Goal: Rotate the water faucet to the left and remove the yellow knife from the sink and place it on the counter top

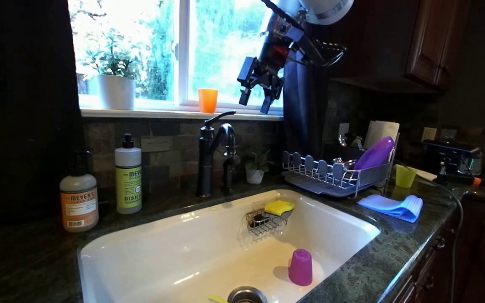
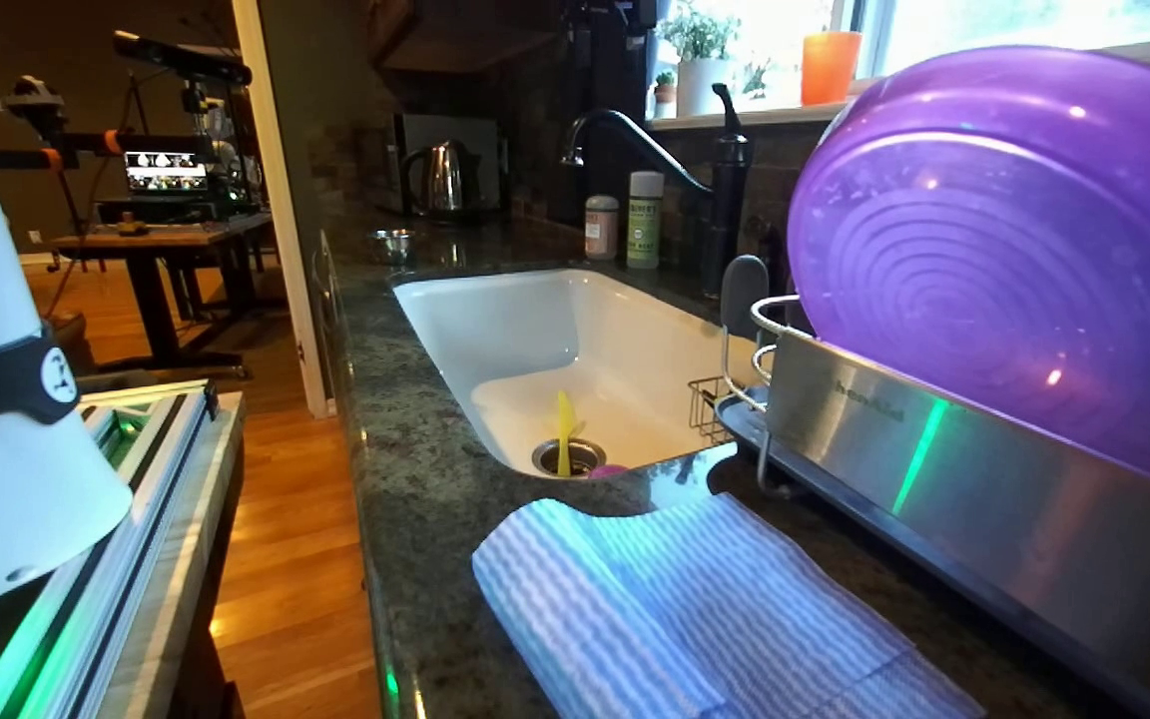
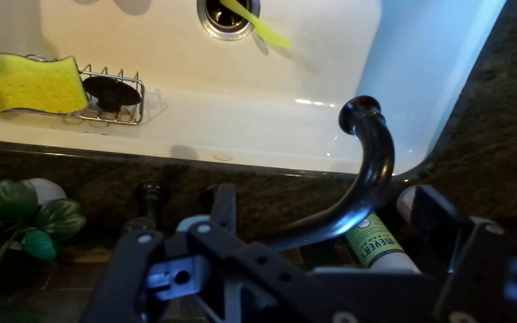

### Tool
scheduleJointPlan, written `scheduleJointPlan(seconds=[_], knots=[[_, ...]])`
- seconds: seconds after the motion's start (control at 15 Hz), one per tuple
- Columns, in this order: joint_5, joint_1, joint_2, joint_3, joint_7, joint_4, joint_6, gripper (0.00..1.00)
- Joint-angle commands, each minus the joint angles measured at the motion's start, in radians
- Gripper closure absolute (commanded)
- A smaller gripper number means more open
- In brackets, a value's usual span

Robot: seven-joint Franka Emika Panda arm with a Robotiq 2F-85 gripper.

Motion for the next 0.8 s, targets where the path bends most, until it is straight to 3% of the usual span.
scheduleJointPlan(seconds=[0.0,0.2,0.33,0.73], knots=[[-0.001,-0.009,0.0,0.021,-0.001,0.003,-0.003,0.0],[-0.019,-0.001,0.028,0.039,0.052,0.033,0.0,0.0],[-0.15,0.008,0.078,0.065,0.223,0.101,-0.017,0.0],[-0.287,0.065,0.226,0.107,0.377,0.292,-0.126,0.0]])
